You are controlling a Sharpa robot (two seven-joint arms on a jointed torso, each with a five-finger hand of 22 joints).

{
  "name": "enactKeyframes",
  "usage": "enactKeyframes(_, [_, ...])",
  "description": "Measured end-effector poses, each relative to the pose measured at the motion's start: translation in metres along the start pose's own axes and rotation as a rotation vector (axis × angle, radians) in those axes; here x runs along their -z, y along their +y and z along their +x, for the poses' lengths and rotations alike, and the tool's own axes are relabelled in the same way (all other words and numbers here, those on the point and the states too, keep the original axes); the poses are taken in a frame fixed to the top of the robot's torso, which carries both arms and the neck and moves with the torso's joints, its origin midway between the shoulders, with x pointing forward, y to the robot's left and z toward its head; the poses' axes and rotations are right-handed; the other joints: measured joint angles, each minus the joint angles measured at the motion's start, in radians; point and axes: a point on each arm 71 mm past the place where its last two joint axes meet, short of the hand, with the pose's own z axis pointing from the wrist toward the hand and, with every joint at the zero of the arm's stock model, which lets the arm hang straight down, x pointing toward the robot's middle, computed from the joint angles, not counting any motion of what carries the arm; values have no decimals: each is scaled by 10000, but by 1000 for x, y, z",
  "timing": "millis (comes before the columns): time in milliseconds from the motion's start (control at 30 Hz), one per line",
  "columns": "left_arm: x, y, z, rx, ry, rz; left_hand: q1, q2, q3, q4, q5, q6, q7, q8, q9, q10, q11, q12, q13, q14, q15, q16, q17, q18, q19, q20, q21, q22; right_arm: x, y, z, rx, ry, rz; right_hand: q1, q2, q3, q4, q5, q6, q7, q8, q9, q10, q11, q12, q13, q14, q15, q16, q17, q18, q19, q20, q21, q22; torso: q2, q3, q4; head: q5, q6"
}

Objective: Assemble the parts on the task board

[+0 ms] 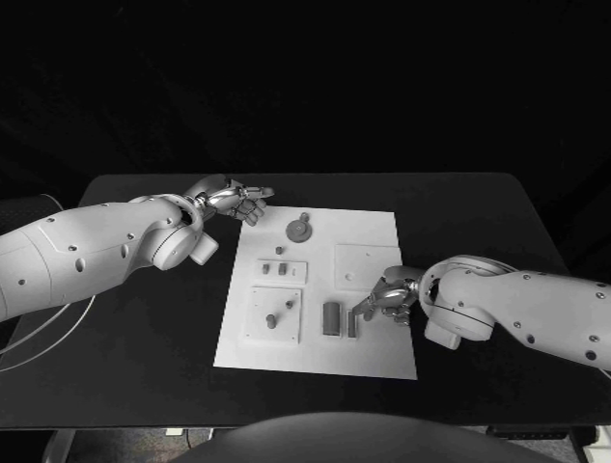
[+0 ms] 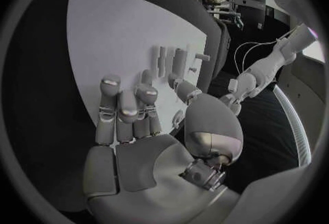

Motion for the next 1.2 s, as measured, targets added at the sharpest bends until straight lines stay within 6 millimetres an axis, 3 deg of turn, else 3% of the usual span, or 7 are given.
enactKeyframes(233, [0,0,-1,5,-93,75,0,0,22,-52,0,0,0,0,0,0,0,0,12,0,0,0,18,-23,0,0,0,14,6,-11,-14,-483,-332,-988,198,123,-177,-235,0,-164,1,-81,-1,-55,53,0,6,-17,17,-47,0,-3,-55,-55,0,0,-2,5,-8,-7,82])
enactKeyframes(467, [3,-2,-2,128,-270,284,83,83,106,-220,0,0,0,0,0,10,-10,0,43,35,-35,0,38,12,39,-39,0,47,6,-14,-39,-1042,-1171,-2738,430,539,-434,-898,54,-285,83,-82,62,-188,150,0,8,-190,77,-138,0,-6,-290,41,-126,0,-3,9,-13,-46,243])
enactKeyframes(767, [7,-10,-11,412,-567,594,312,115,209,-513,0,0,0,0,0,74,-73,0,80,88,-88,0,65,77,93,-92,0,63,-1,-15,-92,-2388,-2930,-4249,401,965,-432,-1518,483,-713,330,-140,92,-893,308,-667,-440,-933,249,-817,-310,11,-1107,383,-687,-78,-29,26,17,-39,652])
enactKeyframes(867, [8,-11,-11,593,-604,673,413,146,299,-602,0,0,0,0,0,74,-73,0,80,88,-89,-6,63,76,93,-92,0,63,-4,-18,-115,-3051,-3693,-4519,397,1097,-352,-1598,685,-1004,455,-257,91,-1598,435,-1468,-999,-1602,454,-1587,-720,29,-1856,703,-1301,-335,-59,29,24,-33,787])
enactKeyframes(1000, [9,-13,-9,841,-586,757,525,219,391,-694,40,-22,-22,0,0,74,-73,-29,74,88,-88,-126,8,73,93,-91,-78,40,-7,-23,-137,-3735,-4472,-4699,373,1228,-180,-1623,776,-1409,740,-406,38,-2439,752,-3287,-2422,-2614,925,-3414,-1691,65,-3072,1233,-2594,-1037,-128,35,26,-28,979])
enactKeyframes(1067, [9,-14,-8,929,-580,790,535,229,447,-751,40,-38,-37,0,0,14,-13,-119,31,49,-49,-263,-64,71,52,-50,-164,-17,-10,-25,-144,-3983,-4742,-4723,311,1290,-69,-1621,775,-1671,896,-512,-35,-2765,969,-4458,-3360,-3084,1267,-4636,-2330,-230,-3707,1496,-3327,-1474,-163,36,24,-28,1061])
enactKeyframes(1200, [6,-16,-6,1118,-569,842,587,282,565,-869,39,-205,-93,-56,-14,-272,19,-326,-143,-166,63,-551,-263,39,-36,36,-312,-139,-17,-25,-154,-4444,-5143,-4844,215,1386,-3,-1638,775,-2144,1043,-605,-201,-3130,1491,-6672,-5168,-3805,2014,-7127,-3520,-483,-4859,1952,-4599,-2250,-263,30,12,-47,1232])
